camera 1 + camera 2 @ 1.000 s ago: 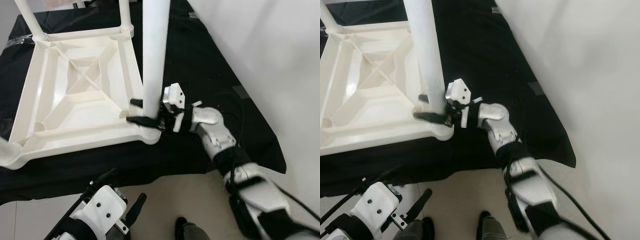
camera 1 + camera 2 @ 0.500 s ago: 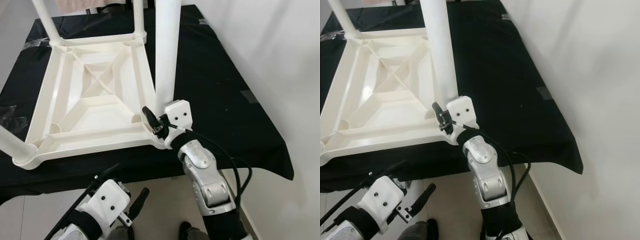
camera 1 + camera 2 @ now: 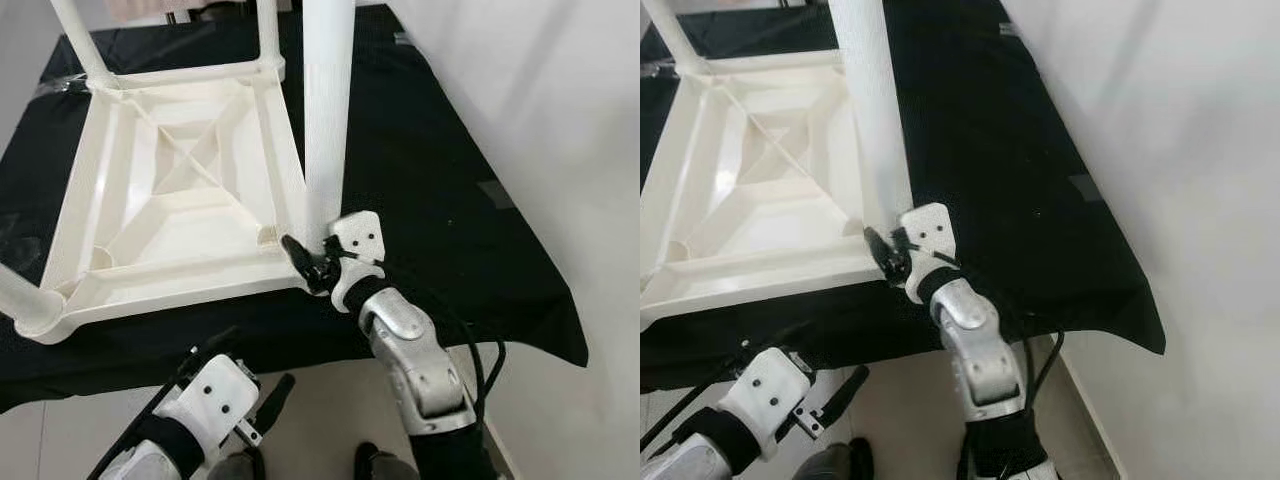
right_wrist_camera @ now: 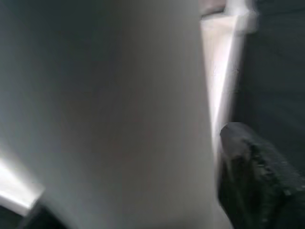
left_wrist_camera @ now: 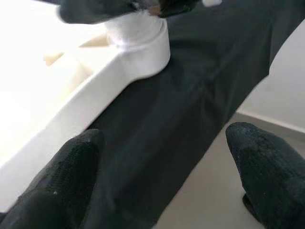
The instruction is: Building children table
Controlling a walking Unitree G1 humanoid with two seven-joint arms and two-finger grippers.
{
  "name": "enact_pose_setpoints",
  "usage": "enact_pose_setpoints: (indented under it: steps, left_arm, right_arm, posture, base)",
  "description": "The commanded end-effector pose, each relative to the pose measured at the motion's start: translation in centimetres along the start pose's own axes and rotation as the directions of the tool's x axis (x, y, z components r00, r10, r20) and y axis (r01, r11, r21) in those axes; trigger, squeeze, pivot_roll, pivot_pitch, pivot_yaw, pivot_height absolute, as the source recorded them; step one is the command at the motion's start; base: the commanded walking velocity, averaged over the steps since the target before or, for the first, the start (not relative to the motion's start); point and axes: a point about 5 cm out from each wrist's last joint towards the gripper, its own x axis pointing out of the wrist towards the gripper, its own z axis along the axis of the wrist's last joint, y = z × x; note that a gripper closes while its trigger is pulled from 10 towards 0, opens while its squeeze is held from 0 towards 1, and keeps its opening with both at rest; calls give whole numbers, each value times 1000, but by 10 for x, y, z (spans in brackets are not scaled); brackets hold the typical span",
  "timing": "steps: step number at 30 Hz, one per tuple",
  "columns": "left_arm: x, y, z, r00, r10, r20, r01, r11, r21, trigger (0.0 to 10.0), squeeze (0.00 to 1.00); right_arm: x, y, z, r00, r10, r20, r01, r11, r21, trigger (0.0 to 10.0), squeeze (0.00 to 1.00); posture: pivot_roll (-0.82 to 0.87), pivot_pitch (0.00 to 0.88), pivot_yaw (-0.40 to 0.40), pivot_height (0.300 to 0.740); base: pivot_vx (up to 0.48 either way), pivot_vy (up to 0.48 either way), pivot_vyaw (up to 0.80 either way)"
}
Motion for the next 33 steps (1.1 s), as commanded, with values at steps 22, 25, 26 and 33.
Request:
enact_pose_setpoints:
  steps: [22, 25, 26, 33]
  left_arm:
    - [18, 2, -8, 999, 24, 22, -24, 1000, -19, 10000, 0]
    - [21, 3, -9, 999, 26, 26, -25, 999, -25, 10000, 0]
    - [21, 3, -9, 999, 26, 26, -25, 999, -25, 10000, 0]
    - [29, 6, -12, 999, 28, 38, -27, 999, -34, 10000, 0]
  right_arm:
    - [32, -55, 39, 747, 658, -95, -665, 742, -92, 0, 0]
    - [32, -59, 33, 749, 653, -111, -661, 747, -67, 0, 0]
    - [32, -59, 33, 749, 653, -111, -661, 747, -67, 0, 0]
    - [18, -72, 9, 803, 553, -221, -577, 815, -58, 0, 0]
  posture:
    - [100, 163, -64, 740]
    - [95, 152, -65, 740]
    - [95, 152, -65, 740]
    - [70, 119, -72, 740]
  base:
    - [0, 0, 0]
    - [0, 0, 0]
    - [0, 0, 0]
    - [0, 0, 0]
